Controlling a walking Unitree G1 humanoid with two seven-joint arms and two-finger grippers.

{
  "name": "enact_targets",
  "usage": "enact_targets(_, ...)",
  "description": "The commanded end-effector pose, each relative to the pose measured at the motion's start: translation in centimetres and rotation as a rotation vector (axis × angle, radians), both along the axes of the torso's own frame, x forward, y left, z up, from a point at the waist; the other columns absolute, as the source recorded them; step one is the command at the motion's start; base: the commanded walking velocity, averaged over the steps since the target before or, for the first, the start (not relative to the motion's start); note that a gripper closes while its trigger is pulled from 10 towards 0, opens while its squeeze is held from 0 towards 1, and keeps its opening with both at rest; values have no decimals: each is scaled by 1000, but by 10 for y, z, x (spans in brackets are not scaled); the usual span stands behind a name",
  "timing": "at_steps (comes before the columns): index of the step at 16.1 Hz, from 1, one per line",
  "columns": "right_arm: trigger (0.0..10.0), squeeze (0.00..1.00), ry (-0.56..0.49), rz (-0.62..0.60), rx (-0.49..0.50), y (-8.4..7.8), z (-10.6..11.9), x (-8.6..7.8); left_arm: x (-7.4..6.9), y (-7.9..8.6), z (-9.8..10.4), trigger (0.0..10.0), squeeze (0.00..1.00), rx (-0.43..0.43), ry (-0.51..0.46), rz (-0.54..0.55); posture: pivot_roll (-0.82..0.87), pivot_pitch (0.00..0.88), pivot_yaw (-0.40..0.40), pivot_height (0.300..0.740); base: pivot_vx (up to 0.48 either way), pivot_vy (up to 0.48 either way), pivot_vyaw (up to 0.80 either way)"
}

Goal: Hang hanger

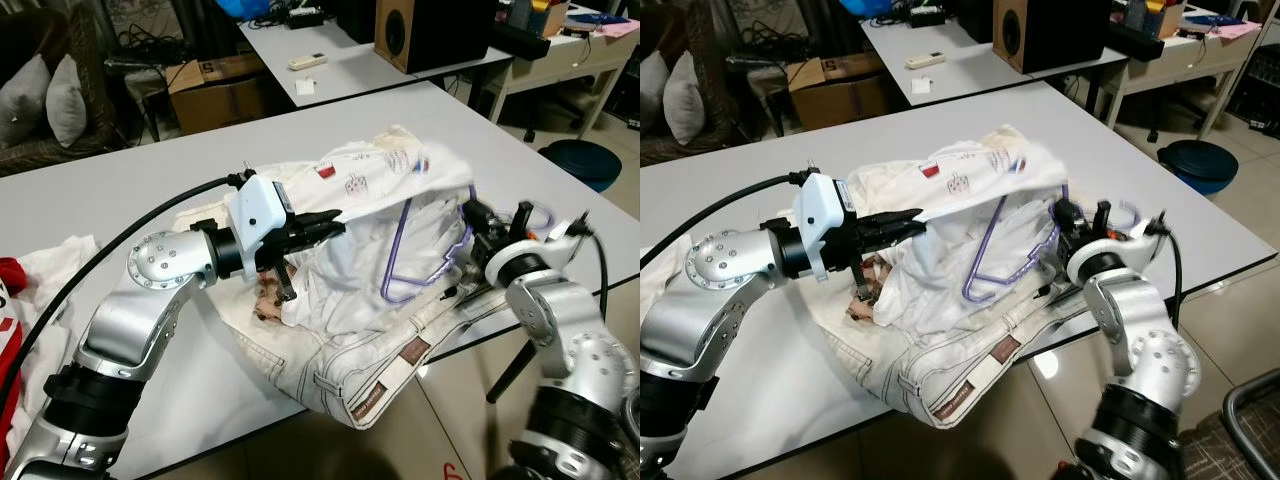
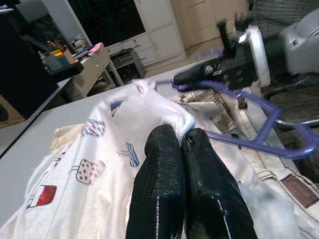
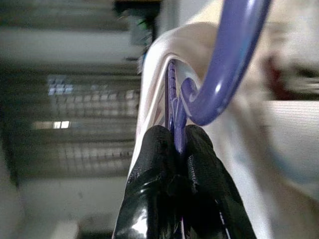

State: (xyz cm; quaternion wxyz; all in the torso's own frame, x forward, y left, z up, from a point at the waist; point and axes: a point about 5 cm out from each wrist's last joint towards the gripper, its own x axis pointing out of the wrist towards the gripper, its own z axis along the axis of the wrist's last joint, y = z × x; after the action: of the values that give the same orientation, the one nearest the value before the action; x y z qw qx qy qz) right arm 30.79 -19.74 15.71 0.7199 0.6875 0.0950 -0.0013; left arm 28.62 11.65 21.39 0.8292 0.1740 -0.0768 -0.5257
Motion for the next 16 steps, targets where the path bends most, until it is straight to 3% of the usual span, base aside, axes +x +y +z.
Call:
enact_targets(1,10000,0,38,-53,65,-3,1,6,-7,-1,6,0,0,-3,-1,-55,14,0,82,740,0,0,0)
enact_targets(3,10000,0,35,-79,131,0,6,16,-13,1,-9,0,0,91,46,-87,18,0,81,740,0,0,0)
enact_targets(7,10000,0,38,-107,160,0,14,30,-23,-6,-15,0,0,84,113,-157,24,0,77,740,0,0,0)
enact_targets(10,10000,0,71,-56,21,9,13,37,-23,-21,11,0,0,-110,108,-188,30,0,72,740,0,0,0)
enact_targets(12,10000,0,82,-6,-31,21,10,37,-22,-29,26,0,0,-195,105,-211,31,0,75,740,0,0,0)
enact_targets(14,10000,0,95,-6,-19,24,7,38,-25,-33,33,0,0,-240,147,-264,31,0,80,740,0,0,0)
enact_targets(16,10000,0,90,-17,2,25,8,39,-29,-35,32,0,0,-230,181,-303,30,0,86,740,0,0,0)
